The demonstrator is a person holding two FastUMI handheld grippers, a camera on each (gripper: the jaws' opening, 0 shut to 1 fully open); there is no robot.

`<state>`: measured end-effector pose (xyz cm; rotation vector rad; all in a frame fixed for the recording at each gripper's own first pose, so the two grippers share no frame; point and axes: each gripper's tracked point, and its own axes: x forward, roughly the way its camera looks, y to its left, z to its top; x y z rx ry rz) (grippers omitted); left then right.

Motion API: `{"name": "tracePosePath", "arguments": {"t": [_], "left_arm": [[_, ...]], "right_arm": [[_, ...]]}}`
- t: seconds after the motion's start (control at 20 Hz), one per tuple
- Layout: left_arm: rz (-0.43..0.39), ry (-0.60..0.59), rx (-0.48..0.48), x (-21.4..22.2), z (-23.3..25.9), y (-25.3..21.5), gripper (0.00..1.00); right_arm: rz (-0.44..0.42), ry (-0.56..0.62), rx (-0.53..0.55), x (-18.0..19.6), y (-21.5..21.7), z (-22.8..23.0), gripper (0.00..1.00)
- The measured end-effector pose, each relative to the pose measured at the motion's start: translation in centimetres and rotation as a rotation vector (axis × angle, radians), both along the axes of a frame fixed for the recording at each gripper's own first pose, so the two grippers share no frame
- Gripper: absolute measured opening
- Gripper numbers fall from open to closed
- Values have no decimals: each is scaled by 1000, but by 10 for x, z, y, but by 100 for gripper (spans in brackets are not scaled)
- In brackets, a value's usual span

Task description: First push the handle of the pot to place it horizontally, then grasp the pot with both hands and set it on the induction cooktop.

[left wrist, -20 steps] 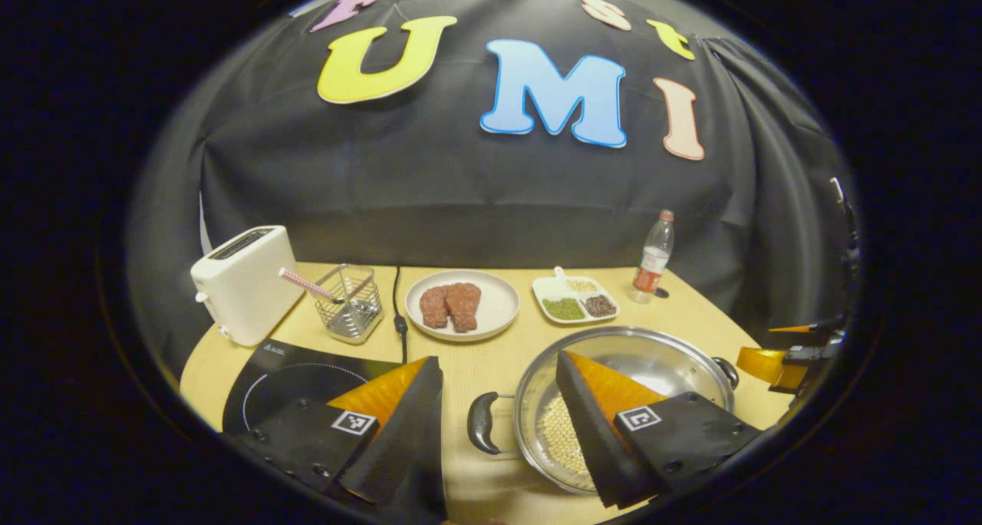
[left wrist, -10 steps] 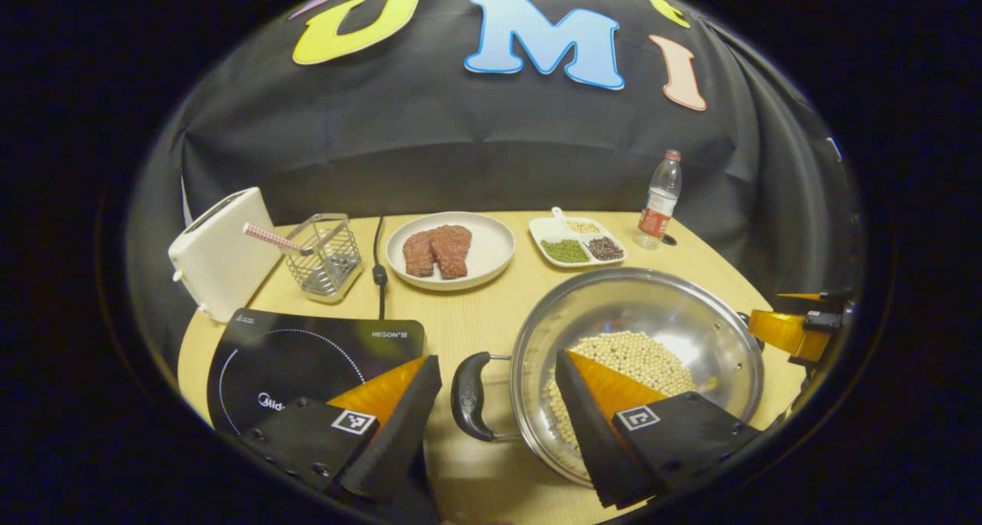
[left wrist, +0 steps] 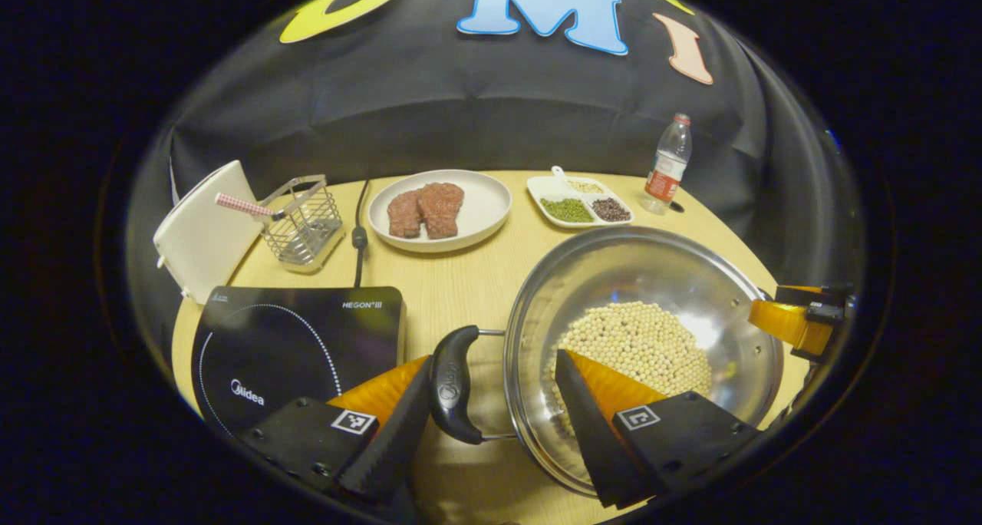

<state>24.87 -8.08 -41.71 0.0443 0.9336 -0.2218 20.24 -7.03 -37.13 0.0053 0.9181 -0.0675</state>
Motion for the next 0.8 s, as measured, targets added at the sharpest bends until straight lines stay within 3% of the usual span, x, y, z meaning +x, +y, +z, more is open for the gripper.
{"name": "tracePosePath", "arguments": {"t": [0.1,0.15,0.3,0.55,0.8], "left_arm": [[-1,1,5,1,0,0,92],[-1,2,9,1,-2,0,100],[0,6,29,4,-4,1,98],[23,10,66,4,-6,11,77],[34,11,74,7,-9,10,77]], "right_arm": [[0,23,18,-2,1,-6,98],[1,35,30,-2,2,-10,98],[-1,65,62,-3,5,-14,98],[-13,83,79,-3,2,-22,67],[-20,114,96,-6,4,-25,61]]}}
